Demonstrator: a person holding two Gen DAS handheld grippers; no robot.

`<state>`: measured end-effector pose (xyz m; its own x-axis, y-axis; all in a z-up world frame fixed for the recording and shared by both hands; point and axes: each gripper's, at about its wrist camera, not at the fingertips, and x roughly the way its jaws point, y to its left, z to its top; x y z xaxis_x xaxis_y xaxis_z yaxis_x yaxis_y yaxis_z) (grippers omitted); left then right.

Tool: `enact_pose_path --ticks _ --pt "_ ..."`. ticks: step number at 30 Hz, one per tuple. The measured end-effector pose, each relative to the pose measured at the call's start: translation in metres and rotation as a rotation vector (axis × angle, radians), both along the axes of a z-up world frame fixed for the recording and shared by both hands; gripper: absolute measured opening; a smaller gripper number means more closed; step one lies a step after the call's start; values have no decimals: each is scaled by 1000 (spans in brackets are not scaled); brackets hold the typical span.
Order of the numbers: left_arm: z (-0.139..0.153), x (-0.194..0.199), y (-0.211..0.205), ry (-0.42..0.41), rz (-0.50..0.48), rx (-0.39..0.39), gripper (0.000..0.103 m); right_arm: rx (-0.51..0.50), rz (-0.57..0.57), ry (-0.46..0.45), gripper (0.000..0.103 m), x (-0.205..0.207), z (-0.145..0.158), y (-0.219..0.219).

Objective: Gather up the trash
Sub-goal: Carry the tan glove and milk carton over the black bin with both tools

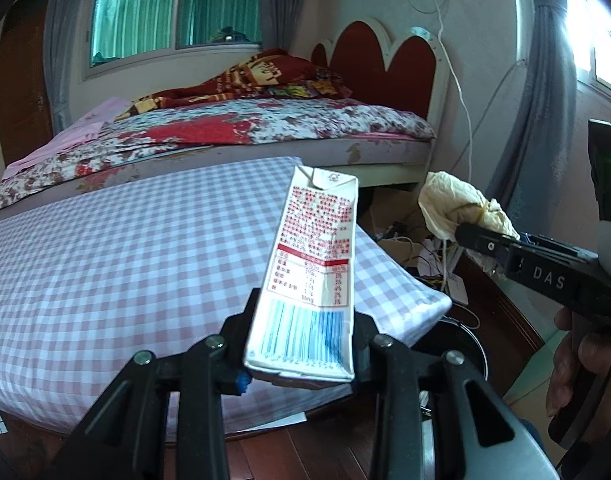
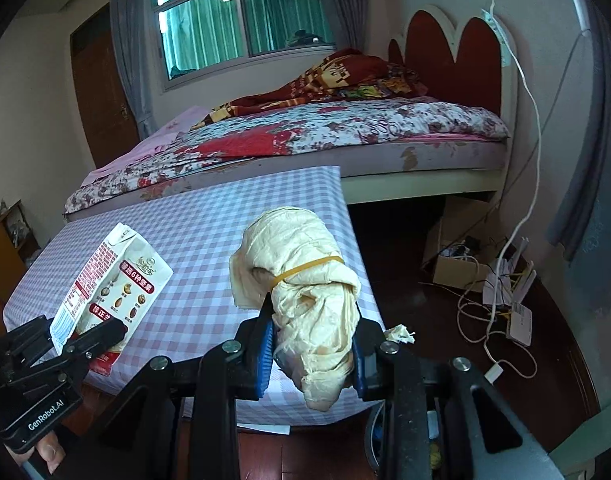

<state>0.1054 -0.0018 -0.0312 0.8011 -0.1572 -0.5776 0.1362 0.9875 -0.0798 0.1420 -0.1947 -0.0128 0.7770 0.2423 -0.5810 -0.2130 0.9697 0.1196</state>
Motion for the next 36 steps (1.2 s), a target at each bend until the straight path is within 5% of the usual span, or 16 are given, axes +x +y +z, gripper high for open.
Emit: enact_pose_path --ticks 23,36 --pt "-27 -1 -117 73 -269 4 35 5 -237 58 33 -42 -19 -119" --pt "-79 0 -173 193 -346 35 35 36 -310 171 33 -64 -78 -185"
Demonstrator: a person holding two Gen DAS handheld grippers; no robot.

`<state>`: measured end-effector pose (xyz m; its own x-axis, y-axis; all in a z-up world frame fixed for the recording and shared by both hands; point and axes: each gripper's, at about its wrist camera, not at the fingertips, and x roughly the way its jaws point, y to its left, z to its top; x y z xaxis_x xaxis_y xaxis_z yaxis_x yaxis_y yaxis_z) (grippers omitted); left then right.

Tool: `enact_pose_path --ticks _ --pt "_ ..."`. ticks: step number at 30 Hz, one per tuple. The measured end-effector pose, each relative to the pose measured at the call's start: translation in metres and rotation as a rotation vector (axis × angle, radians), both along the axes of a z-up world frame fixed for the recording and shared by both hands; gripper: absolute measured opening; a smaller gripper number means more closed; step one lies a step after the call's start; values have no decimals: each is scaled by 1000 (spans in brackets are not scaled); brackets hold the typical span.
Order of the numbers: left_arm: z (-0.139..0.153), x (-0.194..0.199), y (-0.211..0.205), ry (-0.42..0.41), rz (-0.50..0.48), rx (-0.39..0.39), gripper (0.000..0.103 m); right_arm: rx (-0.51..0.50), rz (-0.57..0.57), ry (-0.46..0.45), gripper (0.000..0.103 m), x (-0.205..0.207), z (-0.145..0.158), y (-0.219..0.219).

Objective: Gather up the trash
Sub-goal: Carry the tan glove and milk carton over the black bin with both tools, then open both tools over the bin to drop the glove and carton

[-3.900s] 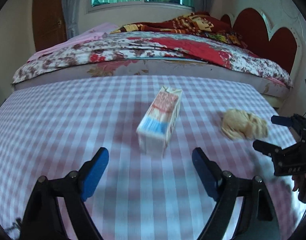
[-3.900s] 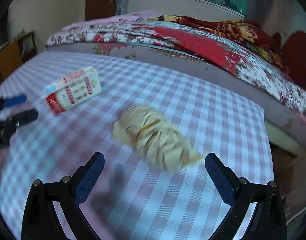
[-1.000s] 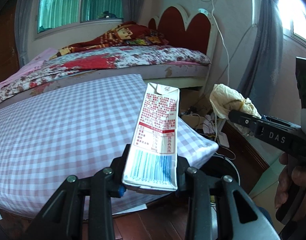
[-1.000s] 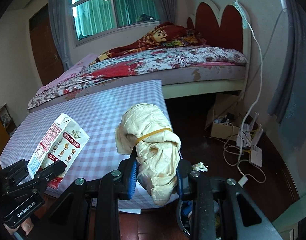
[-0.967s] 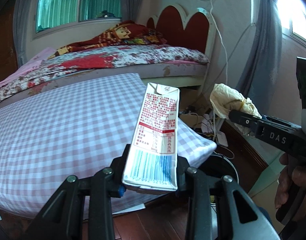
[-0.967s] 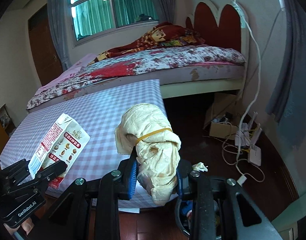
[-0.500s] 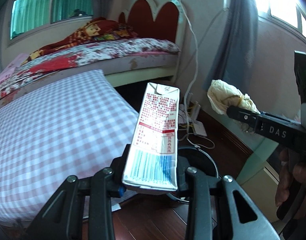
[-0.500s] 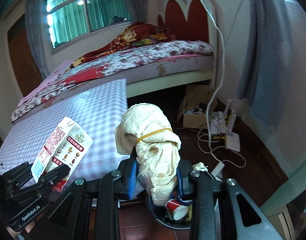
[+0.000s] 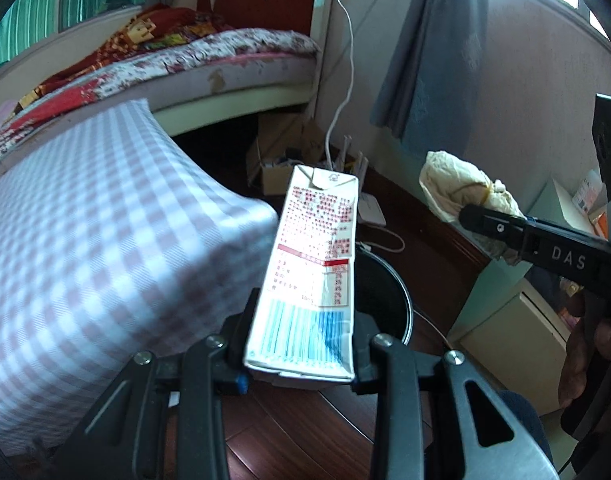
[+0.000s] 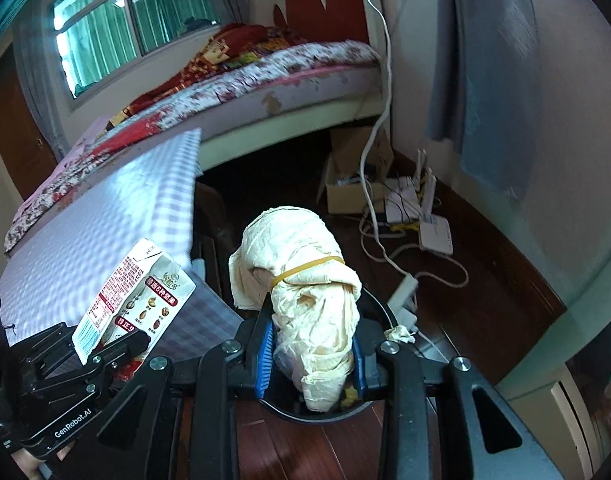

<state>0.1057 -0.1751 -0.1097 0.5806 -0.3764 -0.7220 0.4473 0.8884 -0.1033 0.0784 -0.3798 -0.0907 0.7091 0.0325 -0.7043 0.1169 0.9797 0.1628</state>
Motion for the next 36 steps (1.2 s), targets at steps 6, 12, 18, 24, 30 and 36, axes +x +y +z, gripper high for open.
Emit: enact_pose_path --ticks 6,12,18,24,30,36 --pt "-19 5 -18 51 -9 11 35 6 13 51 33 4 -25 -15" --pt "-39 12 -27 99 -16 18 35 5 31 100 33 9 -49 -21" --pt "-60 24 -30 166 -21 16 36 -9 77 165 34 30 -75 -20" --pt "-73 34 -32 197 -7 16 36 -57 132 214 33 50 -94 -9" --pt "-94 47 -41 255 -21 26 36 -73 176 279 34 67 -120 -4" --pt "-104 57 -53 299 -29 -5 38 -79 200 305 37 75 -134 -6"
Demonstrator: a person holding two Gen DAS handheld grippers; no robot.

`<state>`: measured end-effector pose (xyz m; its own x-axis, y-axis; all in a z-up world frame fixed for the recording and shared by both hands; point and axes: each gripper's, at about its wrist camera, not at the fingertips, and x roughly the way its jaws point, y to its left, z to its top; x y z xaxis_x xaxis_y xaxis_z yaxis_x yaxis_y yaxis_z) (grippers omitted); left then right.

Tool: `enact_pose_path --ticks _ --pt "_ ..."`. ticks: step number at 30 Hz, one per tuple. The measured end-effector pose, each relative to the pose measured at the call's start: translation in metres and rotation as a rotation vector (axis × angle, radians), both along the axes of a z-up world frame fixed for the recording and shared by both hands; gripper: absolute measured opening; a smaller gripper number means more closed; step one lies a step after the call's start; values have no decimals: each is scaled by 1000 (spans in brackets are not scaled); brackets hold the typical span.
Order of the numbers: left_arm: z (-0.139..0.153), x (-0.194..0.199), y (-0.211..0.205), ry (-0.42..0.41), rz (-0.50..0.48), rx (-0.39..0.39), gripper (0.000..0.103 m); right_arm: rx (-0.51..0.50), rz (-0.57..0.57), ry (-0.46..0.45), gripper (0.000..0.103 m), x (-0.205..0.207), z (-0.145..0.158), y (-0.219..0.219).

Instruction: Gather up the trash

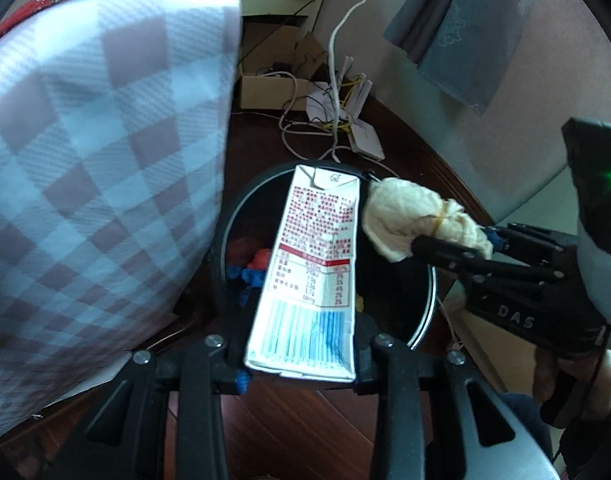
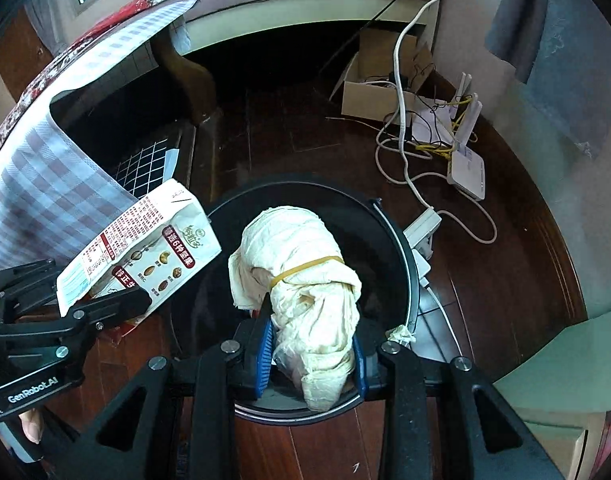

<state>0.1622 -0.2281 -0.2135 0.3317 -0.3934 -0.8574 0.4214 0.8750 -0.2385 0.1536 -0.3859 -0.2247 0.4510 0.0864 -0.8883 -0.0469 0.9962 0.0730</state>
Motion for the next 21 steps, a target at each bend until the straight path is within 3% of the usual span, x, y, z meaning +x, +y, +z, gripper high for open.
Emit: enact_pose_path --ticks 1,2,3,4,5,12,21 --pt "-1 3 0 1 7 2 42 -5 10 0 53 1 -3 0" --pt "-5 3 0 2 35 32 63 -39 10 13 67 2 -9 -1" --pt "-8 2 4 -20 63 66 84 -96 -1 25 96 3 -16 -4" --pt "-9 0 8 -45 91 91 91 -161 -38 45 102 2 -24 -10" --pt "-10 -4 13 -74 128 123 99 -154 -59 58 102 -1 -27 -15" --pt "-16 -18 28 -130 189 154 100 -132 -93 45 102 -22 -25 -15" --pt "-4 -21 40 -165 185 164 100 -119 -84 -1 102 -25 -13 8"
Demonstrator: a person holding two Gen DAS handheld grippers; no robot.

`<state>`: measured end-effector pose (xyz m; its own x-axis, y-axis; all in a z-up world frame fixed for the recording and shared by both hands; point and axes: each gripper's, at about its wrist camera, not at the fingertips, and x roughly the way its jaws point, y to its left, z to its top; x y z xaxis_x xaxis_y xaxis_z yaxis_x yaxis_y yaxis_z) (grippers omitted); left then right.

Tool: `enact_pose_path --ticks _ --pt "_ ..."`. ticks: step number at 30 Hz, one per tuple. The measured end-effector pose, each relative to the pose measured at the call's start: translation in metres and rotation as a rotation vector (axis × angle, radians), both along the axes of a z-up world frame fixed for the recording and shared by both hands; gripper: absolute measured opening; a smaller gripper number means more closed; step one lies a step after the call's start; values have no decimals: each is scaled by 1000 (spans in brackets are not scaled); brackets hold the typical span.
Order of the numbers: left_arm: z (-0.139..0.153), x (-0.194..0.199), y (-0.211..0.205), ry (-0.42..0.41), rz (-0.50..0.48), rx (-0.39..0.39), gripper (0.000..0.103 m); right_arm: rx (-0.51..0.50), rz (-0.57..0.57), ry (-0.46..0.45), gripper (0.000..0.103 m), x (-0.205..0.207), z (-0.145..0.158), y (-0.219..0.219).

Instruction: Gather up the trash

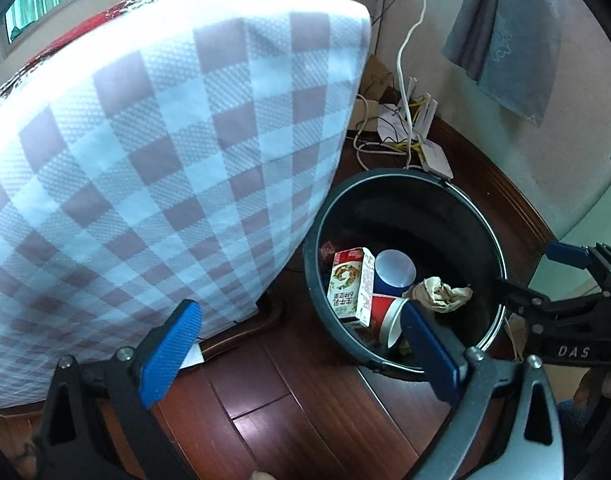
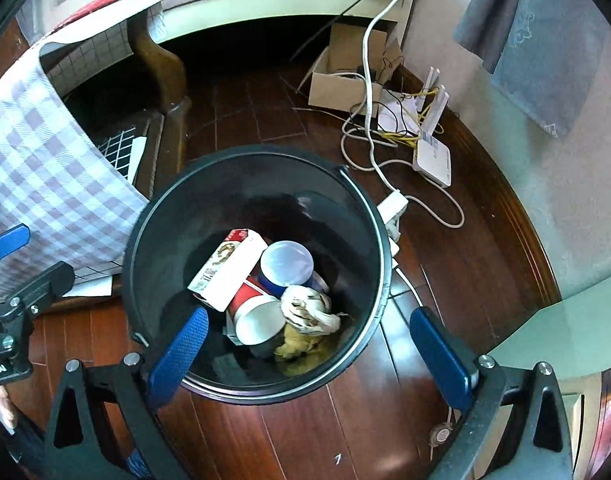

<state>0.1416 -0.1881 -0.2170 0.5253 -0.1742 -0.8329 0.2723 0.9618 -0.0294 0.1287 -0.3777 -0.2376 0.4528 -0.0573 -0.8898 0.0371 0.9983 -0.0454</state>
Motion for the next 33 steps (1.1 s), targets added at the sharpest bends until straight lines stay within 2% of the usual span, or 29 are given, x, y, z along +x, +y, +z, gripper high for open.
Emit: enact_pose_path --ticks 8,13,24,33 --pt "26 -9 17 -36 12 10 100 2 4 -46 102 -6 24 15" --pt "48 -17 26 -69 29 8 100 -15 -26 -142 102 -17 54 23" --pt "85 -32 50 -138 49 13 100 -4 -28 -196 102 -37 86 48" --pt "106 -46 76 -179 83 17 100 8 2 -256 102 -50 126 76"
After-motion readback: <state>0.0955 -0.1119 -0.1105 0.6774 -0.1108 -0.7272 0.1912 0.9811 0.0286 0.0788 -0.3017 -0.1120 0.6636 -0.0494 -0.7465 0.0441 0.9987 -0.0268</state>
